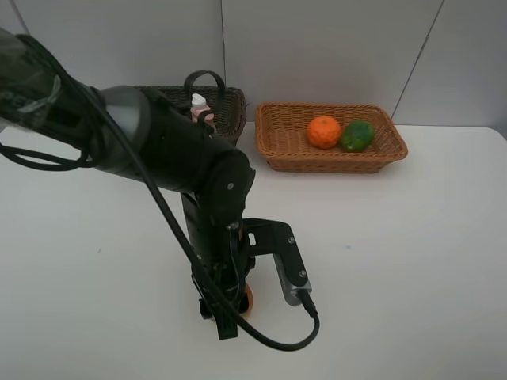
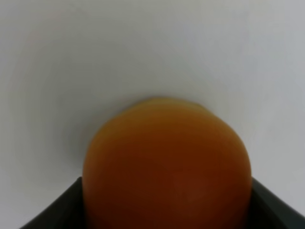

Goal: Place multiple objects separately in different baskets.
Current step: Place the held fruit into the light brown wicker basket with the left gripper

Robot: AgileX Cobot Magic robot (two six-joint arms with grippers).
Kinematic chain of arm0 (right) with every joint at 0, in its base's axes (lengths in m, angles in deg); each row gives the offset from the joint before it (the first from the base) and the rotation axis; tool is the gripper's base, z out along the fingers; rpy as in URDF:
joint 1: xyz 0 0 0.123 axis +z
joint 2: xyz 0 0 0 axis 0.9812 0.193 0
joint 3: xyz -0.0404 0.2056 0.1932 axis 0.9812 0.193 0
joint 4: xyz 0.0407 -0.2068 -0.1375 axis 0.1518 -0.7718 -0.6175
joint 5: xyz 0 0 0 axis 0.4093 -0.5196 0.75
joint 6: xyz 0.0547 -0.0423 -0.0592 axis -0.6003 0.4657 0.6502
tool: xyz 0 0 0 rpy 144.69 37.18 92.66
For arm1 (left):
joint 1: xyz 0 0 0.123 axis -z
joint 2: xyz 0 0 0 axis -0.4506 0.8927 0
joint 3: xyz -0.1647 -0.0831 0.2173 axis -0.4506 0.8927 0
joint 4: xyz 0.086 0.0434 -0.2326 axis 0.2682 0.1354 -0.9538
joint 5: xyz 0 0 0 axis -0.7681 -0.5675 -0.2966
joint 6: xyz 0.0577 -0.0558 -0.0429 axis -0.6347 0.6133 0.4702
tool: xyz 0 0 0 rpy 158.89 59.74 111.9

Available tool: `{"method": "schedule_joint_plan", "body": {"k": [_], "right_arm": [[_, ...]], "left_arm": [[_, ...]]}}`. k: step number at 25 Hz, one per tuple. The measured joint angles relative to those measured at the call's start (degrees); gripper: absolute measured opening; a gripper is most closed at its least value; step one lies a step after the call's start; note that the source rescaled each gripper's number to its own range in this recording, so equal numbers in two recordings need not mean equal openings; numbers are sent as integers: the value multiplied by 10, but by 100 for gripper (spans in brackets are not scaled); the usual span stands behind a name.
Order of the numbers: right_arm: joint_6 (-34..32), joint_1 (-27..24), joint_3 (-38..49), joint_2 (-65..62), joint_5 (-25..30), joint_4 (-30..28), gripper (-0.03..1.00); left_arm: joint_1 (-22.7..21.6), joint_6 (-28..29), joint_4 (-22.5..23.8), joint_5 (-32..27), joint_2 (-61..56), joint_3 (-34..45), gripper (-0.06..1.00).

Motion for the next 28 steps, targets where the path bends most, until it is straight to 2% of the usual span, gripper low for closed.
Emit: {"method": "schedule_joint_plan", "body": {"k": [4,8,15,20,24,28], "right_arm": [[0,0,0,0,0,0,95],[0,0,0,0,0,0,95],[0,0,0,0,0,0,95],[0,0,0,0,0,0,95],[0,0,0,0,0,0,95],[0,0,0,0,0,0,95]], "left_arm": [[-11,28,-3,-26,-17,-47,74],[-41,103,-3,-52,-19,-140,74],[-90,261,-3,-64,36,-356,74],[-118,341,9,-64,118,-501,74],[-134,388,48,-33,184,-570,74],[-141,401,85,39,227,-581,74]]}}
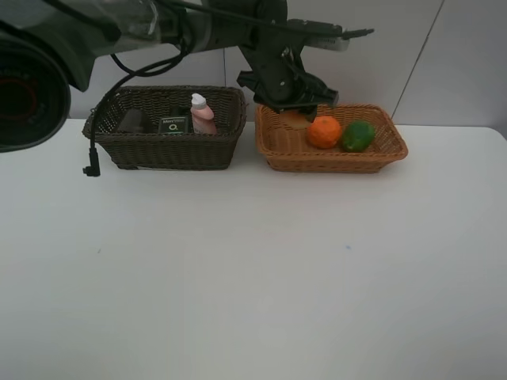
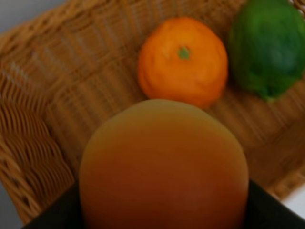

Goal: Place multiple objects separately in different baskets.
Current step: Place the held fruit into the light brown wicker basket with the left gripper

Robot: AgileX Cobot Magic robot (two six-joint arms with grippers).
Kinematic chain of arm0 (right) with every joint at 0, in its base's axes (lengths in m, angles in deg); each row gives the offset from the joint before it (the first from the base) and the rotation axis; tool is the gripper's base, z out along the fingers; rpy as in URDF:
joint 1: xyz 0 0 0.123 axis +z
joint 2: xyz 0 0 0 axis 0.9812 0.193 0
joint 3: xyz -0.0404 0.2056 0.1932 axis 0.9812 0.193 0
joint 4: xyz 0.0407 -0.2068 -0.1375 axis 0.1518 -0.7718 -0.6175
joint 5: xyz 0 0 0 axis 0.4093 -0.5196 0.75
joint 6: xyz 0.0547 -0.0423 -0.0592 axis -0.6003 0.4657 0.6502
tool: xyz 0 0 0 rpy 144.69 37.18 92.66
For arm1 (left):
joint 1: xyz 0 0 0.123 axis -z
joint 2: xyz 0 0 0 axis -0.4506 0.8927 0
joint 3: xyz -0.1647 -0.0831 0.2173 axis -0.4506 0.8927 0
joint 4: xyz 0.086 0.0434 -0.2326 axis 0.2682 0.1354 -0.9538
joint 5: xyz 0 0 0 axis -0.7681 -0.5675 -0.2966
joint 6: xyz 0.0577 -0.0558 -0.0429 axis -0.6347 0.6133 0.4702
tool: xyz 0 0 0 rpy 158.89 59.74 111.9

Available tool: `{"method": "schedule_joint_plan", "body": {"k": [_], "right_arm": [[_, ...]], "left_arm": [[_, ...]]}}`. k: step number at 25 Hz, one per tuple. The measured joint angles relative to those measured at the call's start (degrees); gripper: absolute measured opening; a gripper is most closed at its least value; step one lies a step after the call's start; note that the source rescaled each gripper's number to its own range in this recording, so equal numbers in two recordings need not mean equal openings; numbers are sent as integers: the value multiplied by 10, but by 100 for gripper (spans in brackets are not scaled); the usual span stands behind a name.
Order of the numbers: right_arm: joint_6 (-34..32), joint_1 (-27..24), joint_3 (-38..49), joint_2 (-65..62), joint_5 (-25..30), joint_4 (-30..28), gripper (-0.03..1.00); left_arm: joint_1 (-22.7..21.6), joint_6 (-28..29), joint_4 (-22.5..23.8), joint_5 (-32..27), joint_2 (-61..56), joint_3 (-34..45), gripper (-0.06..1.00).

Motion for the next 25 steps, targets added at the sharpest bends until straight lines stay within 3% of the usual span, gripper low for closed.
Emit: {"method": "schedule_joint_plan", "body": {"k": [6,17,18,22,25], "right_arm": [[0,0,0,0,0,0,95],[0,0,0,0,0,0,95],[0,0,0,0,0,0,95],[0,0,0,0,0,0,95],[0,0,0,0,0,0,95]], "left_arm": [[-1,-9,17,78,38,0,74],[-1,-9,5,71,54,-1,74],[-1,-9,4,67,54,-1,75],[-1,-9,2,54,53,-1,96],[-1,-9,1,33,48,-2,100]]}}
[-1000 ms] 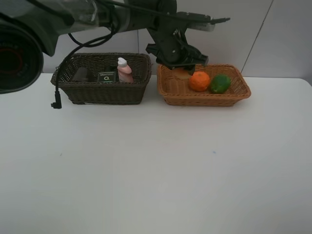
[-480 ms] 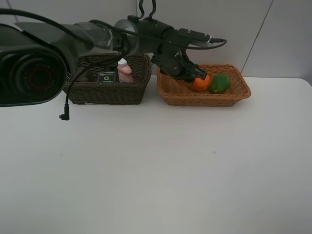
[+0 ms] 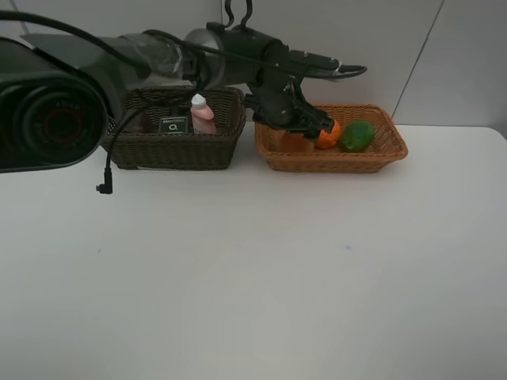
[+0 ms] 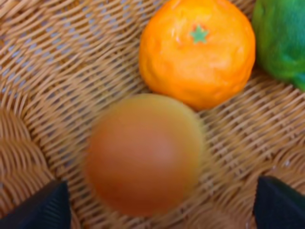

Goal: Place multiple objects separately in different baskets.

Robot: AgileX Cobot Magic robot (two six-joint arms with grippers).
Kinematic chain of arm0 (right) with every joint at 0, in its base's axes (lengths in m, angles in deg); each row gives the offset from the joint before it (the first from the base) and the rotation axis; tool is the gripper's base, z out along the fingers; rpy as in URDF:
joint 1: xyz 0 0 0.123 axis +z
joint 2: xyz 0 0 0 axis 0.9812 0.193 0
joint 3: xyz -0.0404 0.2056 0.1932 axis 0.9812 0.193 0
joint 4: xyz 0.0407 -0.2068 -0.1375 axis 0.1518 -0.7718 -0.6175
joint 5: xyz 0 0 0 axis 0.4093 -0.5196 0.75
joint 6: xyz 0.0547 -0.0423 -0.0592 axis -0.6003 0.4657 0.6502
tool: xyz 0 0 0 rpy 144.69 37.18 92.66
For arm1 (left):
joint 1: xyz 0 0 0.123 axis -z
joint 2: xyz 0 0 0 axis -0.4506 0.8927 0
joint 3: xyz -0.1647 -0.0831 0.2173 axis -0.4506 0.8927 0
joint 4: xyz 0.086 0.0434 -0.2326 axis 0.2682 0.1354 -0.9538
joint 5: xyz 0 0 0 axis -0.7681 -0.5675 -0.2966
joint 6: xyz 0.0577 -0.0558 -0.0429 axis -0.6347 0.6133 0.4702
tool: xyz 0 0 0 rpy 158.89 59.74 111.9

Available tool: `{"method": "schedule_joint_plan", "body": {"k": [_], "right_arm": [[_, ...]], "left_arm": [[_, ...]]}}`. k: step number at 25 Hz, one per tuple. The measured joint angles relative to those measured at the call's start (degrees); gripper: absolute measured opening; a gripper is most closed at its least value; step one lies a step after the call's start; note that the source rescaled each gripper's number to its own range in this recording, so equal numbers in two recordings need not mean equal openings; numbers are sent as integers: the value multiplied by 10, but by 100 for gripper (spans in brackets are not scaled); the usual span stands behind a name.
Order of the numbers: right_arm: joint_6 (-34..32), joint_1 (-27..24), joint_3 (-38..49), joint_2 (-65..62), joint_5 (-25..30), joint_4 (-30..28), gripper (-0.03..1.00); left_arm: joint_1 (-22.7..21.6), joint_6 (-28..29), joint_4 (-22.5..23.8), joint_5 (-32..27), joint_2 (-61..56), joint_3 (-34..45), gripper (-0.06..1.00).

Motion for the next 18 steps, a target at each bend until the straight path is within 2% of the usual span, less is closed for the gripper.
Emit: {"method": "schedule_joint_plan", "body": {"k": [4,8,13,18], "right_arm": [[0,0,0,0,0,0,95],[0,0,0,0,0,0,95],[0,0,0,0,0,0,95],[0,0,0,0,0,0,95]], "left_arm": [[0,0,-1,-58,-31,0,100],[-10,0,-3,-162,-91,0,100],[-55,3,-5,-282,-192,8,100],[-124,15,-6,-301,-334,107,100]]}}
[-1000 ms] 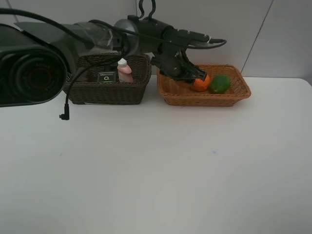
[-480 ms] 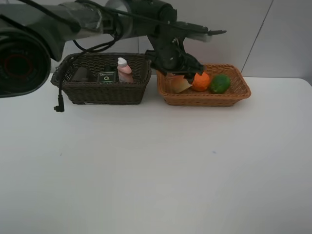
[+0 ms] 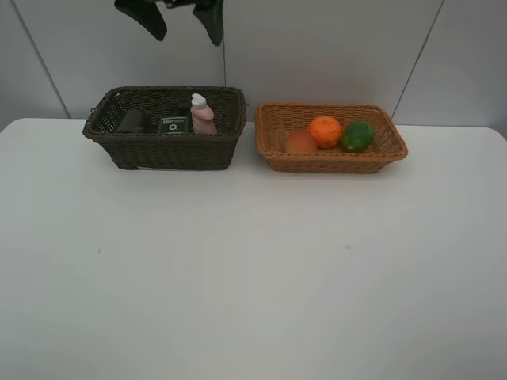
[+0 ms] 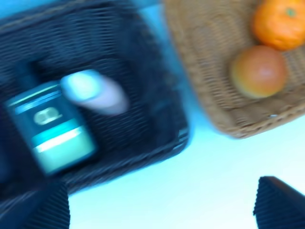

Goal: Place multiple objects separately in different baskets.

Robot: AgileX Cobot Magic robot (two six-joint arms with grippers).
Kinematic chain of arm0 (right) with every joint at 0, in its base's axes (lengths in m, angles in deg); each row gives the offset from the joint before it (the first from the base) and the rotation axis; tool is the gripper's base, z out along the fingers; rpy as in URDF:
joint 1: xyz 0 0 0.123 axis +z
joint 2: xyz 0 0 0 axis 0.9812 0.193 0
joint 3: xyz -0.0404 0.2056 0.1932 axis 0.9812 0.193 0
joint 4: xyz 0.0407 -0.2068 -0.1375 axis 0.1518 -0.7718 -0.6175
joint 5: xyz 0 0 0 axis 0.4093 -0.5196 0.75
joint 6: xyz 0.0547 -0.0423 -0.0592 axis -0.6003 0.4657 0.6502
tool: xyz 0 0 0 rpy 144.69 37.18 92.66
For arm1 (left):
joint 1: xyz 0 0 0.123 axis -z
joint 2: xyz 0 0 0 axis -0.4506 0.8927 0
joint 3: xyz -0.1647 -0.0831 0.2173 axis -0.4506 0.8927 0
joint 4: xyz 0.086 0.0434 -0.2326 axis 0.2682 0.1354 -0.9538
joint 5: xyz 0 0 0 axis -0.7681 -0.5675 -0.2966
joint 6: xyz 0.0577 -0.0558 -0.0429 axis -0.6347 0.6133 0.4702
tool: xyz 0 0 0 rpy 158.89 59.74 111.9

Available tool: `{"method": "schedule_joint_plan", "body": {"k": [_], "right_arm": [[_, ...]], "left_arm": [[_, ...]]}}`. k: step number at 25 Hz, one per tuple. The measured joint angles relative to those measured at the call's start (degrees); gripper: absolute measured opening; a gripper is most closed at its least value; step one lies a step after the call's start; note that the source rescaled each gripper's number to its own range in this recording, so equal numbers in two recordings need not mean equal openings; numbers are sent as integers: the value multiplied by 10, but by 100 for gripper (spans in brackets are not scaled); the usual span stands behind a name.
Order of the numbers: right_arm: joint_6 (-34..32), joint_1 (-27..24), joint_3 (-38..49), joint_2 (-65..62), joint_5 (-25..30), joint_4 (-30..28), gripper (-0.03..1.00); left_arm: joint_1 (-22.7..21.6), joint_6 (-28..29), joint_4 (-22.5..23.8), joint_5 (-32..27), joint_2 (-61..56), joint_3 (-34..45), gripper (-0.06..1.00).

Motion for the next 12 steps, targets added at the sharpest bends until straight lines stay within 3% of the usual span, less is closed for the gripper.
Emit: {"method": "schedule_joint_plan", "body": {"k": [7,12], "right_arm": [[0,0,0,0,0,0,95],[0,0,0,0,0,0,95]], "left_arm": [[-127,-12,12,2,-215,227,100],[-182,-64,17,2,-386,387,100]]}}
